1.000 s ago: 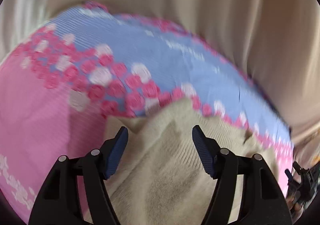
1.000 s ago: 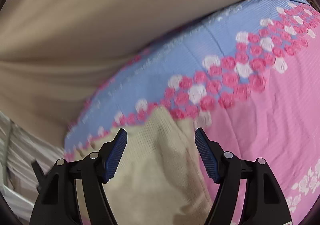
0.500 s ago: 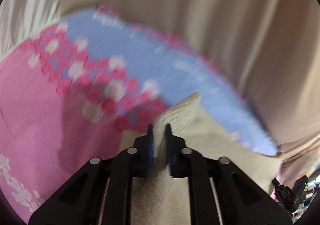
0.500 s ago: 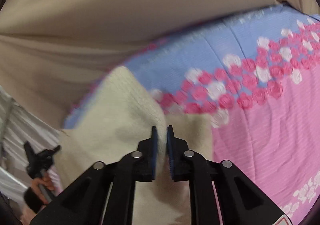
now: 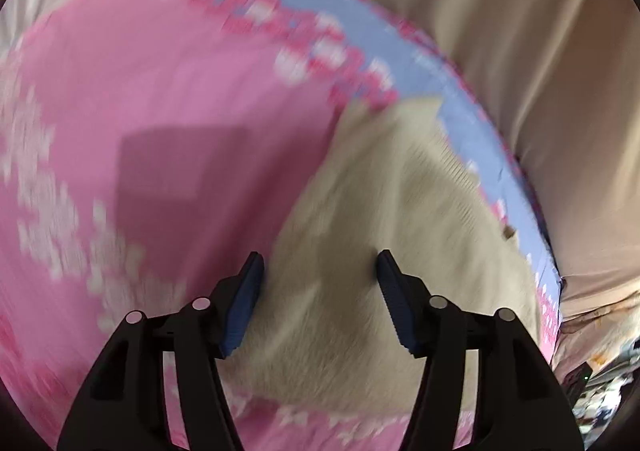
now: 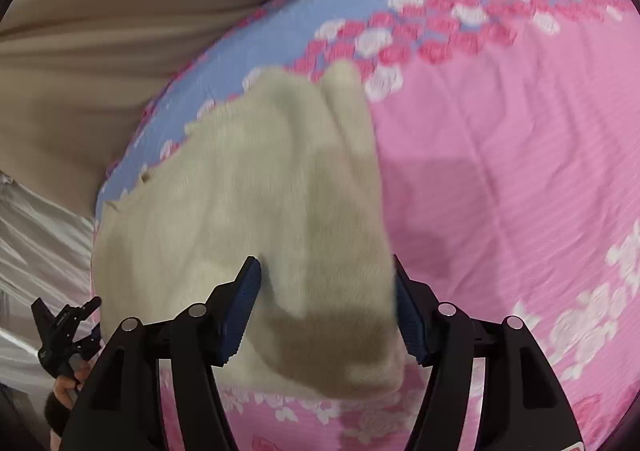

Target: Fold small clothes

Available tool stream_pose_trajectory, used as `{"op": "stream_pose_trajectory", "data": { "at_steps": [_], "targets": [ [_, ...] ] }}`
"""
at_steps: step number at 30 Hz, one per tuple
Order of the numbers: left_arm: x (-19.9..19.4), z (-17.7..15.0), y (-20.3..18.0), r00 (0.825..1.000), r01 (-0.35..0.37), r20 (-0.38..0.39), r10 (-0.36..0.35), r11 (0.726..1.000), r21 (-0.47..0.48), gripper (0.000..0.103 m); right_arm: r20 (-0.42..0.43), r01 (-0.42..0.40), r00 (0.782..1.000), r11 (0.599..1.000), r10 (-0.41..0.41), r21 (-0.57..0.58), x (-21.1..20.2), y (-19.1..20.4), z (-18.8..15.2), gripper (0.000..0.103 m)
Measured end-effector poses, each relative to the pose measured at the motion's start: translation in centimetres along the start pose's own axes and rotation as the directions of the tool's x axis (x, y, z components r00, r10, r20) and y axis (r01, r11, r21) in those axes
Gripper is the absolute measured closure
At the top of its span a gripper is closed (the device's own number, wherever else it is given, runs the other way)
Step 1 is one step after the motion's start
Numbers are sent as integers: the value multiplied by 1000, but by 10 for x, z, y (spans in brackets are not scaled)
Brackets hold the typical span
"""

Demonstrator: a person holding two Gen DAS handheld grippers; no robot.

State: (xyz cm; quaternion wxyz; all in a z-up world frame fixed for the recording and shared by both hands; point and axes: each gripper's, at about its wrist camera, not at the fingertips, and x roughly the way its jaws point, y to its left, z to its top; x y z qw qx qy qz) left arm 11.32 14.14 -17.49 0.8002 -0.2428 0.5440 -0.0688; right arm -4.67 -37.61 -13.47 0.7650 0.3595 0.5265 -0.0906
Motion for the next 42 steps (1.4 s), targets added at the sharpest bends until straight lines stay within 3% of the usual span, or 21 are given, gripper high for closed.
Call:
{"op": "stream_pose_trajectory", "data": {
  "at_steps": [2,4,5,6,7,9,15,19,23,25,27,29,31,35,37,39,42],
  "targets": [
    [11,-8,2,1000,-1,-22,0,999,-33,46,25,11,1000,1000,-10,-8,4,5,-4,26],
    [12,-11,1,1000,-4,7,4,999,-35,47,30,31,999,999,-30,-30,10,14,-1,25],
    [14,-10,1,1000,-2,7,2,999,-39,53,33,36,999,999,-34,-38,15,20,3,30],
    [15,-8,1,1000,13,4,-12,999,-45,76,36,35,999,998,-33,-43,15,22,6,51],
    [19,-5,3,997,65,-25,-67,995,-72,80,33,23,999,999,-22,-31,13,21,10,67],
    [15,0,8,994,103,-34,-108,987,-121,86,40,-25,999,1000,25,-2,0,17,17,79],
    [-34,3,-11,978,205,-16,-207,976,-78,89,108,-59,992,994,69,-92,-69,24,22,87],
    [-55,-23,-24,967,240,-79,-243,970,-45,90,147,-6,989,994,22,-107,-120,-1,3,88],
    [-39,-72,-14,972,160,-172,-162,987,-28,90,76,99,993,993,-94,-58,-113,-40,-28,88],
    [-18,-97,4,971,76,-220,-89,995,-70,90,7,147,989,988,-147,-37,-90,-62,-48,81],
    [-10,-103,14,975,69,-202,-90,992,-109,86,5,147,989,989,-147,34,-86,-75,-56,74],
    [-19,-96,4,979,57,-193,-72,995,-82,86,63,124,990,991,-127,57,-100,-69,-53,73],
    [-38,-81,-15,987,55,-150,-57,998,-19,86,120,148,982,989,-147,2,-115,-52,-39,67],
    [-53,-48,-44,998,58,-35,-56,998,40,73,173,93,982,993,-78,-79,-122,-21,-7,62],
    [-39,-36,-51,999,53,-15,-53,998,31,73,181,77,982,991,-55,-113,-111,-6,5,68],
    [-20,-30,-56,996,79,-38,-78,997,26,73,177,63,984,986,-35,-152,-92,7,16,85],
    [8,-29,-60,997,57,-47,-54,996,63,73,119,86,991,981,-65,-175,-54,13,31,86]
  ]
}}
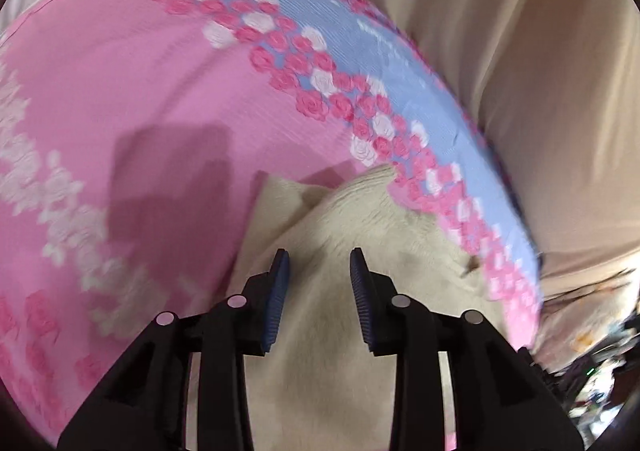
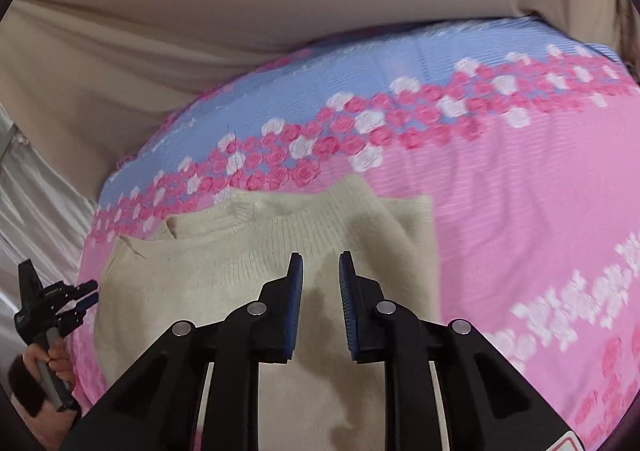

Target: Fold small clothes

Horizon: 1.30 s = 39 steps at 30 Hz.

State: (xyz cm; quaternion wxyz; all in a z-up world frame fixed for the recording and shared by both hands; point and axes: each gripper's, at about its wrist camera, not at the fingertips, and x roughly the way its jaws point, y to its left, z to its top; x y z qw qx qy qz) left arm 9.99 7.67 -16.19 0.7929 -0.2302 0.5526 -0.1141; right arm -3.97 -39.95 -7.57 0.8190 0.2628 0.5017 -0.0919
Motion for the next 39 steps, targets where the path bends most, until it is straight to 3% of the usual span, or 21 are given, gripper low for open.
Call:
{"op": "stream_pose_trajectory", "data": {
  "at_steps": [2,3,5,6,8,11,14,16,17,19,20,24,28,30,33,35,37,39],
  "targets": [
    [26,3,8,997,-67,-32,66,997,-31,75,-69,117,991,993,-117,-5,35,-13,7,86],
    [30,5,15,998,-58,-12,57,996,-61,78,-95,167,982,986,-164,21,46,-26,10,94],
    [29,9,17,998,-58,2,59,995,-84,81,-97,138,987,984,-127,116,43,-42,14,101],
    [24,10,16,997,-73,-3,73,994,-86,81,-77,134,989,981,-124,137,33,-40,16,99],
    [-3,11,6,997,-62,44,65,996,-62,83,-13,54,999,993,-53,107,5,-19,15,92],
    [-33,5,-27,993,-23,121,16,998,59,78,-22,-49,999,999,49,15,-2,27,5,90],
    [-10,-4,-53,998,11,59,-18,993,117,73,-111,7,994,997,-15,-73,42,50,-2,90],
    [28,-11,-61,999,-24,-20,27,991,134,73,-179,83,980,995,-90,-45,75,36,-6,98],
    [41,-14,-60,997,-55,-44,62,988,145,73,-172,67,983,998,-67,-5,76,29,-3,103],
    [54,-17,-58,995,-89,-40,96,983,161,76,-143,75,987,997,-69,37,59,33,5,100],
    [51,-18,-58,995,-87,-32,94,982,167,75,-117,45,992,999,-43,17,47,44,6,88],
    [38,-23,-65,996,-75,-29,82,977,199,74,-119,-60,992,990,45,-128,35,104,-14,89],
    [38,-32,-67,994,-87,-43,98,973,212,74,-228,4,971,959,-71,-282,95,145,-47,88],
    [37,-34,-67,993,-90,-52,103,972,217,74,-213,15,974,963,-75,-270,91,151,-43,86],
    [28,-37,-62,994,-99,-31,109,969,228,73,-210,-95,976,974,52,-203,68,162,-36,86],
    [25,-37,-59,993,-110,-22,118,969,223,73,-213,-75,977,968,23,-241,71,171,-37,86],
    [22,-37,-52,994,-102,-29,110,973,206,73,-262,-32,964,964,-40,-265,97,173,-45,86],
    [14,-36,-44,994,-95,-31,103,977,192,73,-249,-20,967,963,-49,-267,106,175,-45,86]
  ]
}}
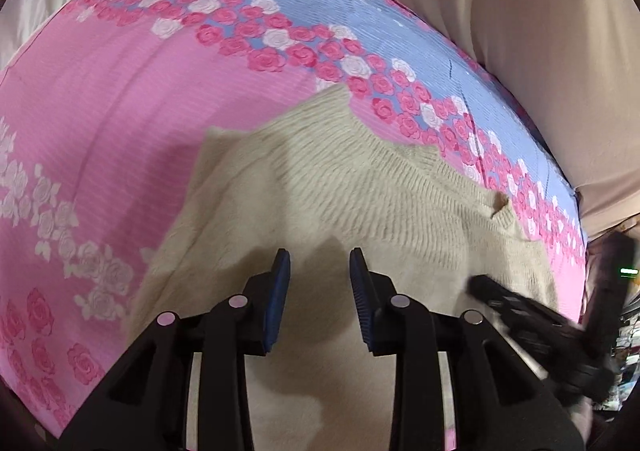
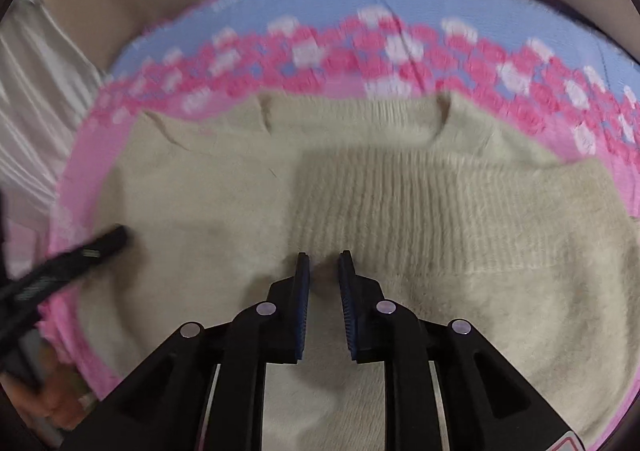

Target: Fold small clothes

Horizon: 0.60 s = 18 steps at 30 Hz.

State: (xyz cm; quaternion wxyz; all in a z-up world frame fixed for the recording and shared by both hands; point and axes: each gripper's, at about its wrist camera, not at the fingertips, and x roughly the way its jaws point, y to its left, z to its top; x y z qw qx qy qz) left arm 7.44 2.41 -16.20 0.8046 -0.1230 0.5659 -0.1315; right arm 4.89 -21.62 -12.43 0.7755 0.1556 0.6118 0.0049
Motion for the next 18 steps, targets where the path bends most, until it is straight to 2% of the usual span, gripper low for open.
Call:
{"op": "stream_pose_trajectory", "data": {
  "at_steps": [2,4,6,8,10,11,12,14,16,18],
  "targets": [
    [-12,1,12,1000,2,23,-1,1000,-14,70,-15,8,1000,1000,-8,15,-4,5,5,83],
    [-27,4,35,998,-1,68,5,998,-66,59,11,-22,1000,1000,22,9,-15,11,8,83],
    [-34,8,62,995,-15,93,28,990,-141,49,16,-10,1000,1000,10,-10,-20,17,6,83],
    [-22,11,87,999,-15,41,24,978,-207,49,-32,12,999,1000,-12,-18,-3,18,5,82],
    [-4,11,101,999,27,-23,-34,964,-266,49,-25,29,999,999,-29,-30,4,26,10,82],
    [2,10,103,998,47,-34,-58,959,-281,48,-23,39,999,998,-40,-38,5,28,11,82],
    [3,10,101,998,53,-14,-59,959,-277,43,-28,48,998,998,-50,-43,6,30,12,81],
    [6,12,93,999,48,0,-49,972,-231,41,-44,65,997,996,-68,-63,8,34,16,80],
    [9,13,84,999,40,13,-38,985,-169,44,-51,66,996,995,-70,-73,10,35,16,80],
    [14,15,78,998,62,-1,-63,990,-127,74,-55,57,997,996,-61,-70,12,34,18,80]
  ]
}}
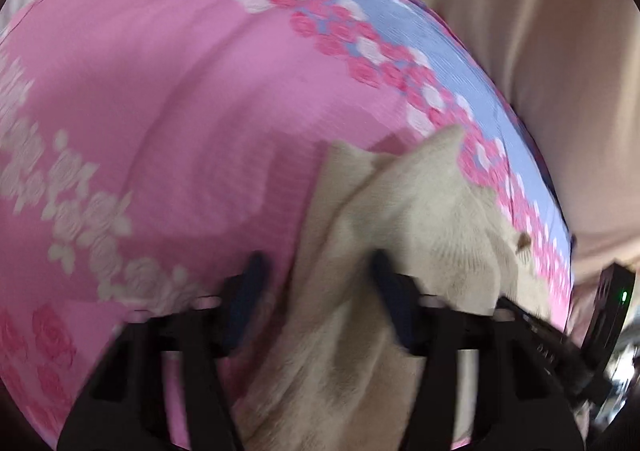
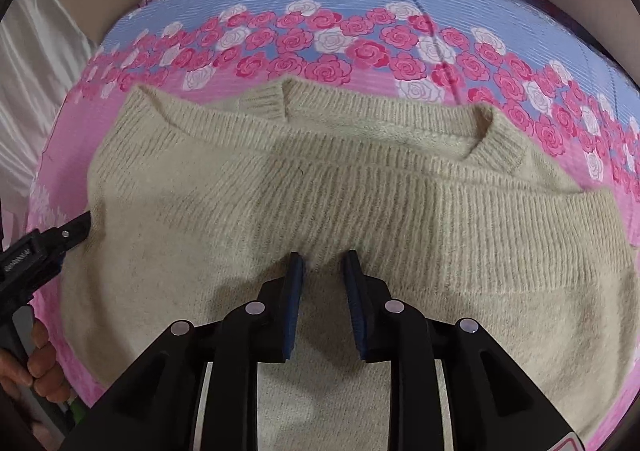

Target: Fold small clothes

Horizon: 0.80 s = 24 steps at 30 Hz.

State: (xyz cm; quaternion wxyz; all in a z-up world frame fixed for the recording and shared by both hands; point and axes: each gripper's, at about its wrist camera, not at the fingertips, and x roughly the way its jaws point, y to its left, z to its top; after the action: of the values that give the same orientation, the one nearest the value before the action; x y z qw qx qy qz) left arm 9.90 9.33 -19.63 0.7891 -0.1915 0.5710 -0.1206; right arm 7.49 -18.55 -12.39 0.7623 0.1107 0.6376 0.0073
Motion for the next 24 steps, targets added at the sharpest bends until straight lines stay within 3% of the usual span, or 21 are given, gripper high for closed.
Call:
{"op": "stream_pose_trajectory", "data": {
  "at_steps": [3,5,6,10,16,20,24],
  "targets": [
    [-2,6,8,996,77,-30,-80,993,-89,89,-2,-7,1000,1000,7,-4,1,1,0,79],
    [-16,6,10,978,201,-16,-207,965,-171,89,-1,-8,1000,1000,8,-14,2,0,0,79],
    [-22,6,5,973,225,-11,-230,959,-170,89,-1,-9,1000,1000,9,-17,1,-3,-1,79],
    [-56,0,-52,944,331,8,-331,942,-61,89,-1,-25,1000,999,25,-22,2,-5,0,79],
    [-65,-13,-127,911,412,-45,-411,911,30,89,-5,-77,997,997,77,-15,3,-12,3,78],
    [-63,-27,-174,897,439,-91,-432,895,78,89,10,-210,978,975,210,71,-9,-39,1,78],
    [-60,-46,-232,888,457,-134,-440,877,149,89,124,-300,952,934,281,193,-45,-95,-21,74]
  ]
}}
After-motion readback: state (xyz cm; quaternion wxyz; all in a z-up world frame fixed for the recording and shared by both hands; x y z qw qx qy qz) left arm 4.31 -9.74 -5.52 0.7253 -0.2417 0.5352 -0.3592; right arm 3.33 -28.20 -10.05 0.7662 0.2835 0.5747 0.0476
